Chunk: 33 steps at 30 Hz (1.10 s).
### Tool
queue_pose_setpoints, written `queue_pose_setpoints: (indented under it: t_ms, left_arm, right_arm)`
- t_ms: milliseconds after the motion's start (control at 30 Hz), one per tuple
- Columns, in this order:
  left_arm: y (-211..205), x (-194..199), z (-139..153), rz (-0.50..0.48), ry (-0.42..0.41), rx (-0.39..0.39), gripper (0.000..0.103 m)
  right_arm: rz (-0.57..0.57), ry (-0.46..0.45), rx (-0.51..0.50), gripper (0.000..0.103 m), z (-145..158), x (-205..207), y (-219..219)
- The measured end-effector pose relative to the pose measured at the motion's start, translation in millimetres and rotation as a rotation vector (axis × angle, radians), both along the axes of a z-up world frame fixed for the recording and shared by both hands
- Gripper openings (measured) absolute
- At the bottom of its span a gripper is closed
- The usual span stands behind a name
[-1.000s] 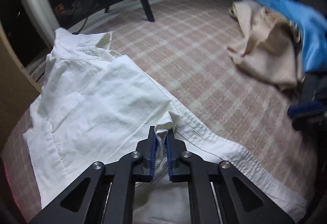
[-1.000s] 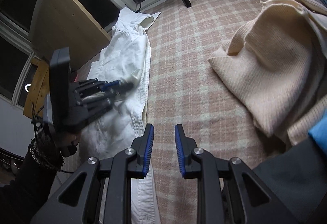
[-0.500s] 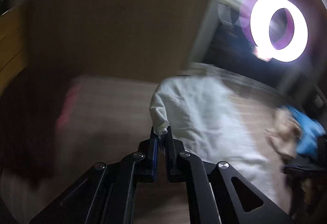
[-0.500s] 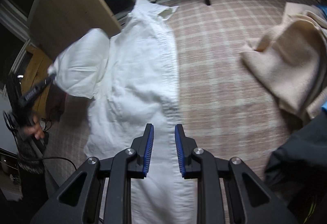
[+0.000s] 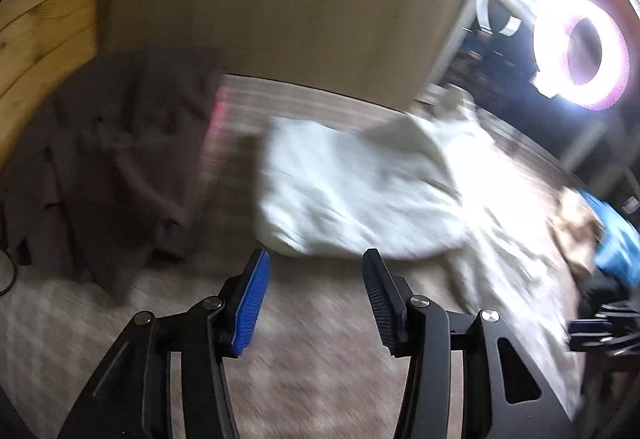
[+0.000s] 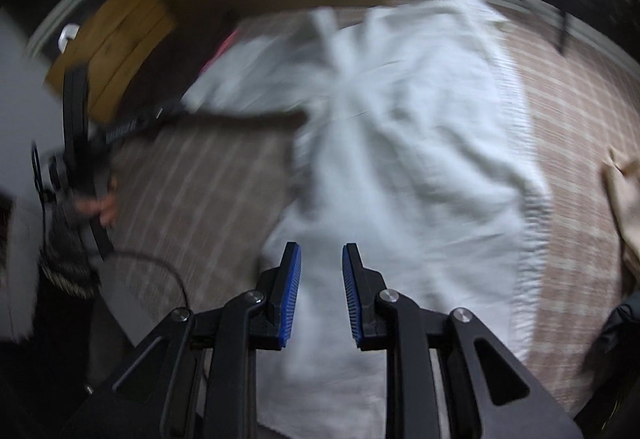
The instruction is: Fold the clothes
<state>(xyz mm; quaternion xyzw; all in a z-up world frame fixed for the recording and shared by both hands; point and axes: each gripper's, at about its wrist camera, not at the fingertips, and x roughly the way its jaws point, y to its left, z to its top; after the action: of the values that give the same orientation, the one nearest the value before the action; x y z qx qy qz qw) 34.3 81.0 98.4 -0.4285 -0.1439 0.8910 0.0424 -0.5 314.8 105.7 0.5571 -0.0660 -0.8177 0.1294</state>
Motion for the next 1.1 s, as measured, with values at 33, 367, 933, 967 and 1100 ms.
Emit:
queue_pose_setpoints:
  t_ms: [33, 367, 933, 967, 1100]
  left_arm:
    - [1, 7, 1, -0.028, -0.001, 0.021, 0.047]
    - [35, 101, -11, -0.204, -0.077, 0.128, 0.048]
    - [71, 160, -33, -0.326, -0.185, 0.225, 0.059]
    - [74, 159, -32, -0.332, -0.182, 0.235, 0.060]
    - [87, 157, -34, -0.313, -0.187, 0.253, 0.063]
  right_arm:
    - [0.023, -0.008, 0.020, 0.026, -4, 2, -12]
    - [0.108, -0.110, 0.185, 0.031, -42, 19, -82]
    - [0.291, -0.054, 0.454, 0.034, -61, 129, -104]
    - [0.302, -0.053, 0.450, 0.033, -61, 130, -100]
    - [0.213, -0.038, 0.324, 0.004, -39, 123, -68]
